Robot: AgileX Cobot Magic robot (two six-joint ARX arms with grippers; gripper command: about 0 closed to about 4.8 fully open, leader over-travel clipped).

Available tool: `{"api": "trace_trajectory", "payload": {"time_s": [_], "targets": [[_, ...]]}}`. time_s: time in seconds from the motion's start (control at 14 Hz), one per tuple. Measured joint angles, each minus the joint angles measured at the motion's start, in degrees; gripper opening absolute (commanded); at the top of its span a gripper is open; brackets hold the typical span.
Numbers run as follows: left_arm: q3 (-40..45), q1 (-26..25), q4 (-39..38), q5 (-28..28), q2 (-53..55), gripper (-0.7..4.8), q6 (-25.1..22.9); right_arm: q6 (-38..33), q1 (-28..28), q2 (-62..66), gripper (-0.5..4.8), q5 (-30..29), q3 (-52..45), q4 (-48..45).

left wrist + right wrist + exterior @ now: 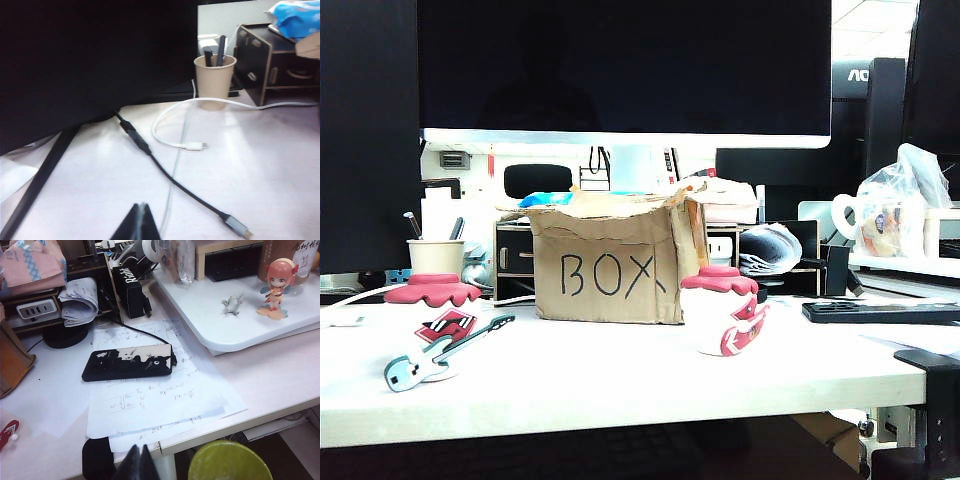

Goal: Put the doll that is least similar in size compared to the others into the paper box.

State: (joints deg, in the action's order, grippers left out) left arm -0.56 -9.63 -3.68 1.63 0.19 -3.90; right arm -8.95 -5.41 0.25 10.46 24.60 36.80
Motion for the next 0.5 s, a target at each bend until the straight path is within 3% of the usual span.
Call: {"api": "trace_trajectory", "payload": {"time_s": [0.5], "targets": [[0.0, 0.7, 0.0, 0.7, 0.0, -0.05, 0.0, 0.0, 0.0, 0.0, -0.01, 0.0, 0.0, 0.0]]}}
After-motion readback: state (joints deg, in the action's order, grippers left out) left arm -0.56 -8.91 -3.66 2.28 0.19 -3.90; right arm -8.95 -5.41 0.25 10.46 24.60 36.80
